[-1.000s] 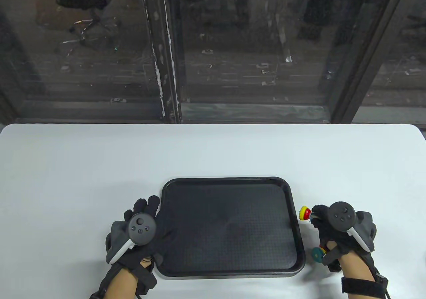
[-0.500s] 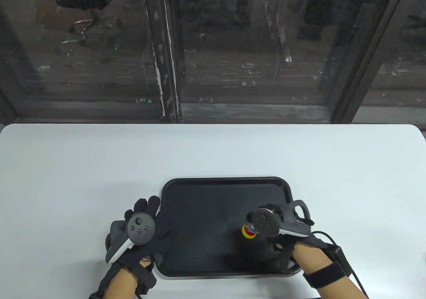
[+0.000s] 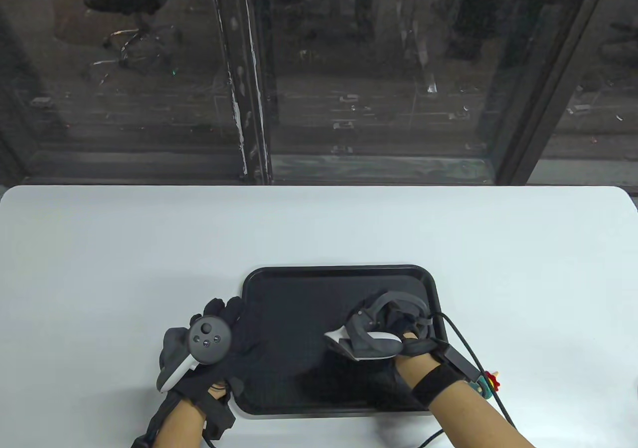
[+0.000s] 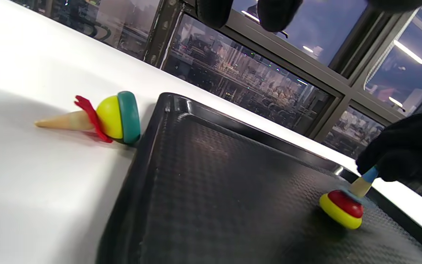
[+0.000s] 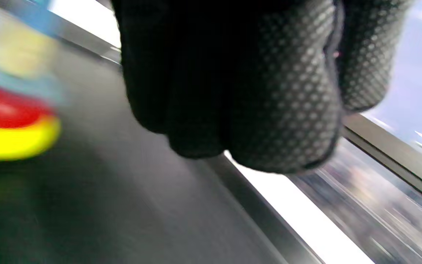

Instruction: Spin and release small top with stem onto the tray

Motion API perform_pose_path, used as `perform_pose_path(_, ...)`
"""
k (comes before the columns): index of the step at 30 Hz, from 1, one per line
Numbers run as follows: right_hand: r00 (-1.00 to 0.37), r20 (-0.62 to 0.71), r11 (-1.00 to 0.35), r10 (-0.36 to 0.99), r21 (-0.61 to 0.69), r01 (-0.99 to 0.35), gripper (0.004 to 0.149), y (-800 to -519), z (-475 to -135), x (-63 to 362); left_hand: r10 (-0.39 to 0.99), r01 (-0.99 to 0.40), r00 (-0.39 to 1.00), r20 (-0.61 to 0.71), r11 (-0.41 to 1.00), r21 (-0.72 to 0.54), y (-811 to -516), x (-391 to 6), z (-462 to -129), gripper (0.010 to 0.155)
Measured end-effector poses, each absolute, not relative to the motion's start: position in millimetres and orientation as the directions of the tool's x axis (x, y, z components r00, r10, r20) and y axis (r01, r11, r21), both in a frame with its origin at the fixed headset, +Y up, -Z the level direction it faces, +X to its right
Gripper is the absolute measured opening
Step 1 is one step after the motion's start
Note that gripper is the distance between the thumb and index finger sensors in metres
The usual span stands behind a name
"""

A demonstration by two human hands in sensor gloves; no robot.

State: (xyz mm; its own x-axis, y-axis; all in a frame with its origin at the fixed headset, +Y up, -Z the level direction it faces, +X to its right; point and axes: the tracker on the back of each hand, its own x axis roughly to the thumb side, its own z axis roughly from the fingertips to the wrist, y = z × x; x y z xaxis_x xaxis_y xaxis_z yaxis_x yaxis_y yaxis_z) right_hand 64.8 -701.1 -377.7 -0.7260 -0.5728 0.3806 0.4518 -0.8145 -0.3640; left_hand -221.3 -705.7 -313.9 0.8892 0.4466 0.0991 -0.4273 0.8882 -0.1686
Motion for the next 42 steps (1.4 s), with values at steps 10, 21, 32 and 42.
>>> perform_pose_path(10,-0.952,0.043,-0.946,-0.305,-0.13,0.297,0.076,-651.4,-368.3,201.3,0.481,-0.465,0.873,0.08,0.872,-0.154,-703.9,-228.4,-312.4,0.082)
perform_pose_path(21,-0.923,-0.178,-0.805,-0.34,0.563,0.188,0.078,-736.7,-309.4,283.7,0.431,-0.41,0.9,0.065,0.888,-0.21,-712.0,-221.5,-316.8,0.081)
perform_pose_path(32,-0.906,-0.311,-0.917,-0.287,0.362,0.166,0.042,-749.2,-315.7,286.0,0.417,-0.393,0.906,0.07,0.892,-0.225,-715.2,-218.1,-317.7,0.081)
perform_pose_path(42,-0.989,-0.151,-0.99,-0.01,0.14,-0.012,0.072,-712.3,-320.1,268.9,0.432,-0.414,0.899,0.07,0.89,-0.19,-708.5,-221.1,-315.8,0.082)
